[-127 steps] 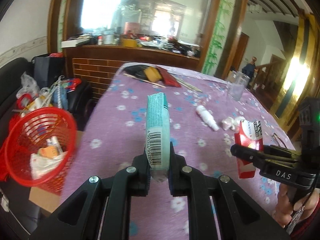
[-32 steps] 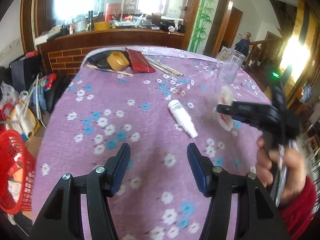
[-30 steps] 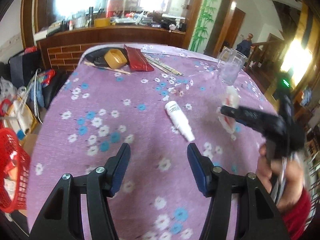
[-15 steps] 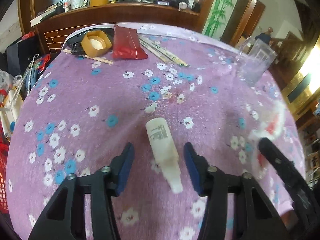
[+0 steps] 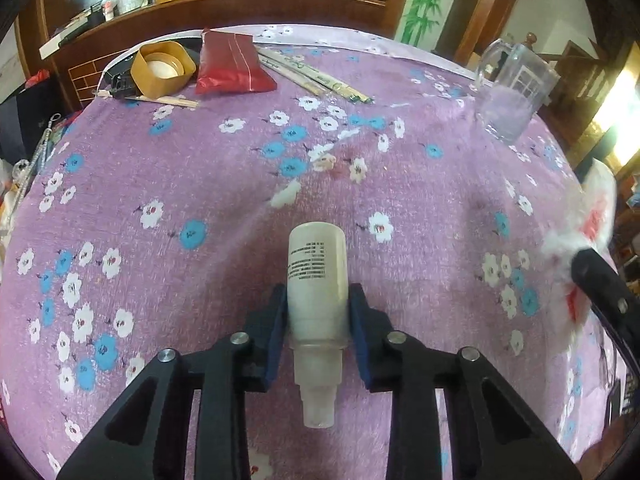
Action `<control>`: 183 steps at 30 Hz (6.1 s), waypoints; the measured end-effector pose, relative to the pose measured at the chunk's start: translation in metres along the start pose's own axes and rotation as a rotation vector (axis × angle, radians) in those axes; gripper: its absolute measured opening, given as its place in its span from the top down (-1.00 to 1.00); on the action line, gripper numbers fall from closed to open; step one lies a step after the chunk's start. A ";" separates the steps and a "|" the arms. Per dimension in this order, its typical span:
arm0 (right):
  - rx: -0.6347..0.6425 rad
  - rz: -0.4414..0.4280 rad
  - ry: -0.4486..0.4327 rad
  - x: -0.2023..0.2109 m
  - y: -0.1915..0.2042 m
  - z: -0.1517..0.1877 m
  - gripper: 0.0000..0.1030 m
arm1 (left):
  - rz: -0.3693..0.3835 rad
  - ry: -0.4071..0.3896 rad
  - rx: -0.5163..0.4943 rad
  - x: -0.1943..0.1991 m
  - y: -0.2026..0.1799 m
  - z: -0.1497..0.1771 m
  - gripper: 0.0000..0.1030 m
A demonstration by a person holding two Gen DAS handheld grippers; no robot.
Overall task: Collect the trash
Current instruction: 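Lift the white bottle with the left tool while the right tool lifts the plastic bag, then carry the bottle with the left tool while the right tool carries the bag into the red basket, releasing both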
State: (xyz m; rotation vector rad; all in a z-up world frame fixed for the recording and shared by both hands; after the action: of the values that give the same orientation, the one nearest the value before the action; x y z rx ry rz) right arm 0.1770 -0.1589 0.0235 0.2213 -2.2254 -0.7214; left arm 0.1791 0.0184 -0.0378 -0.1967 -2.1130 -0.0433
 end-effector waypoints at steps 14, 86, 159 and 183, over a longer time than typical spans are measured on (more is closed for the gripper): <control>0.242 -0.029 0.070 -0.018 0.050 0.046 0.37 | -0.137 -0.248 -0.019 0.075 0.039 0.041 0.44; 0.389 0.148 0.004 -0.021 0.057 0.062 0.37 | -0.311 -0.337 -0.059 0.094 0.049 0.041 0.44; 0.578 -0.316 0.306 0.002 0.337 0.256 -0.53 | -0.536 -0.475 0.352 0.288 0.284 0.248 -0.88; 0.571 0.105 -0.153 0.178 0.119 0.266 -0.98 | -0.680 -0.420 0.120 0.294 0.113 0.301 -1.00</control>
State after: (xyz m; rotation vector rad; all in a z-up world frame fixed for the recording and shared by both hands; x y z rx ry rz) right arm -0.1297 -0.0127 0.0569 0.3336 -2.5257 -0.0303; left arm -0.2073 0.1994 0.0493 0.6418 -2.4972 -0.2977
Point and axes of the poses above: each gripper's, at about its wrist camera, not at the fingertips, and x roughly against the way its jaws point, y to its left, z to its underside, the point moved 6 cm from there along -x, roughly the way its jaws point, and after that the axes turned 12 degrees about -x, right-handed, at the moved point
